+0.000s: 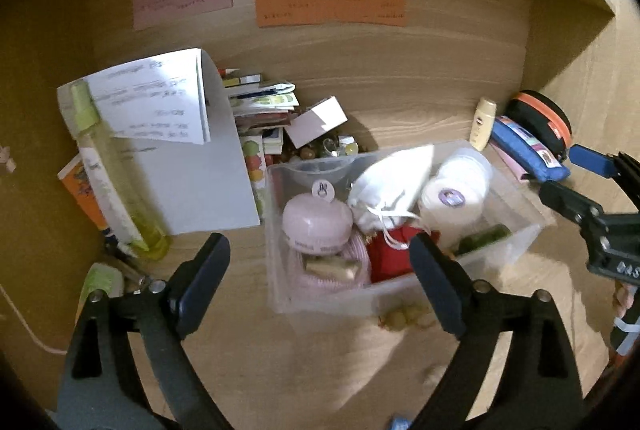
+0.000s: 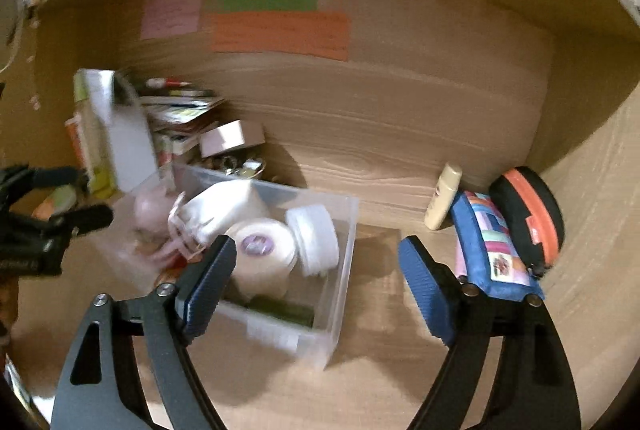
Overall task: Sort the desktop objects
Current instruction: 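Move both grippers toward the blue Max card box and black clip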
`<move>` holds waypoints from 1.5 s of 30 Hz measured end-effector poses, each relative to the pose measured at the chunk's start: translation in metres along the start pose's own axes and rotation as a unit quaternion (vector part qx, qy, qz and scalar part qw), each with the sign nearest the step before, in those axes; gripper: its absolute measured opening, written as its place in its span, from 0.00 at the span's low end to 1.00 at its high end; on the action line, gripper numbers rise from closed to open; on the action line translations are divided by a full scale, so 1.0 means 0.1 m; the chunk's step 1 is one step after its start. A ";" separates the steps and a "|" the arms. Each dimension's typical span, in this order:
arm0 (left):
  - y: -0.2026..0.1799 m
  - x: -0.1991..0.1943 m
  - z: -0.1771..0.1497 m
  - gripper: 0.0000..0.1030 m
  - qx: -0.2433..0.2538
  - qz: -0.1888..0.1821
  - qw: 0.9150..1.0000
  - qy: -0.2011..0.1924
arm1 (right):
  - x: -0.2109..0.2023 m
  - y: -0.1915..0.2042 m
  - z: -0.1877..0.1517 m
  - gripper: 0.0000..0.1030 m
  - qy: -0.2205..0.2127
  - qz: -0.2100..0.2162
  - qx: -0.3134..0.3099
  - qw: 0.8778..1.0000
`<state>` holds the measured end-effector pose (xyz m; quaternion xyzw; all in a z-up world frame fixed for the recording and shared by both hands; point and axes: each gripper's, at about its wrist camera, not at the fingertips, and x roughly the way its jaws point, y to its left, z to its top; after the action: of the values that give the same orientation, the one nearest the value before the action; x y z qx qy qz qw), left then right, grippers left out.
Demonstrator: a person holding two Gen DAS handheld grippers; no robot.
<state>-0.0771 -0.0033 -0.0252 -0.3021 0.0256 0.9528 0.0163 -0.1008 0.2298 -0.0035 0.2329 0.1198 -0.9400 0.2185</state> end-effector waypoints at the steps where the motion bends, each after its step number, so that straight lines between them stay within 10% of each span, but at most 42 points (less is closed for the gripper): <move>1: -0.01 -0.04 -0.03 0.90 0.003 0.001 1.000 0.000 | -0.04 0.03 -0.03 0.79 -0.002 0.001 -0.003 1.000; 24: -0.07 -0.43 -1.09 0.91 -0.019 -0.019 0.997 0.076 | -0.50 0.66 -1.23 0.77 0.073 0.139 0.007 0.988; 33: -0.24 -0.43 -1.34 0.90 0.008 -0.049 0.995 0.087 | -0.49 0.86 -1.39 0.43 0.089 0.167 -0.006 0.982; 45: -0.40 -0.23 -1.32 0.58 0.040 -0.062 0.992 0.106 | -0.38 0.99 -1.42 0.31 0.099 0.165 -0.024 0.981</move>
<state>0.0193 0.0285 -0.1217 -0.4017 0.0467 0.9107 0.0849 0.0309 0.2029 -0.1197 0.3360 0.1233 -0.8601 0.3636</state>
